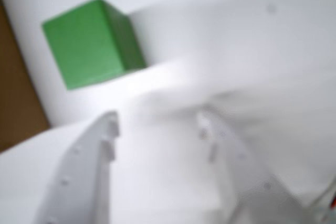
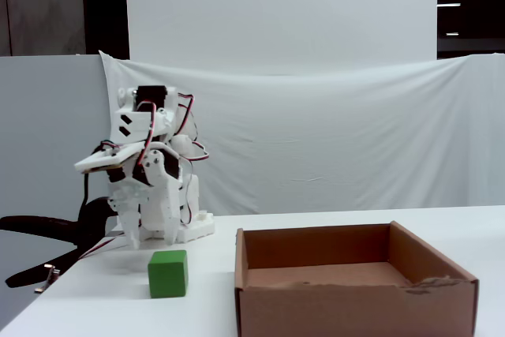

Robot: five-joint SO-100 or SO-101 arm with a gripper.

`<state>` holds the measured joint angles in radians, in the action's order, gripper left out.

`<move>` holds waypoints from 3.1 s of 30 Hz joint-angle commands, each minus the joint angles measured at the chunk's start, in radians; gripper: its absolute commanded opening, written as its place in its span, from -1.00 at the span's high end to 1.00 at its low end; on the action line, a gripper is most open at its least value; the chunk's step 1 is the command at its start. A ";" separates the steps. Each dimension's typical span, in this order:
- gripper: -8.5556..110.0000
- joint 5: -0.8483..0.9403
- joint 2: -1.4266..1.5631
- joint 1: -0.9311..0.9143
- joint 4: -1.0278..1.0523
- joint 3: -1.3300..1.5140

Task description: Grasp a green cube and put it in a box.

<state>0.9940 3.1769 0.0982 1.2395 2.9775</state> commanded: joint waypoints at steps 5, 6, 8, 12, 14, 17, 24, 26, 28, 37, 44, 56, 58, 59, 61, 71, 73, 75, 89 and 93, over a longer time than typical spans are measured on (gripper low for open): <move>0.51 -0.020 0.006 0.006 -0.008 -0.005; 0.51 -0.020 0.006 0.006 -0.008 -0.005; 0.51 -0.020 0.006 0.006 -0.008 -0.005; 0.51 -0.020 0.006 0.006 -0.008 -0.005; 0.51 -0.020 0.006 0.006 -0.008 -0.005; 0.51 -0.020 0.006 0.006 -0.008 -0.005; 0.51 -0.021 0.006 0.006 -0.008 -0.005; 0.51 -0.021 0.006 0.006 -0.008 -0.005; 0.51 -0.021 0.006 0.006 -0.008 -0.005; 0.51 -0.021 0.006 0.006 -0.008 -0.005; 0.51 -0.023 0.006 0.006 -0.008 -0.005; 0.49 -0.023 0.006 0.064 -0.008 -0.005; 0.49 -0.023 0.006 0.098 -0.008 -0.005; 0.49 -0.023 0.006 0.100 -0.008 -0.005; 0.49 -0.025 0.006 0.100 -0.008 -0.005; 0.51 -0.015 -0.080 0.155 -0.046 -0.008; 0.51 -0.012 -0.098 0.167 -0.049 -0.015; 0.52 -0.008 -0.115 0.172 -0.037 -0.046; 0.40 0.114 -0.572 0.114 -0.114 -0.465; 0.36 0.144 -0.716 0.084 -0.178 -0.558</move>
<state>1.1137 2.5219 0.1963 1.0937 2.5050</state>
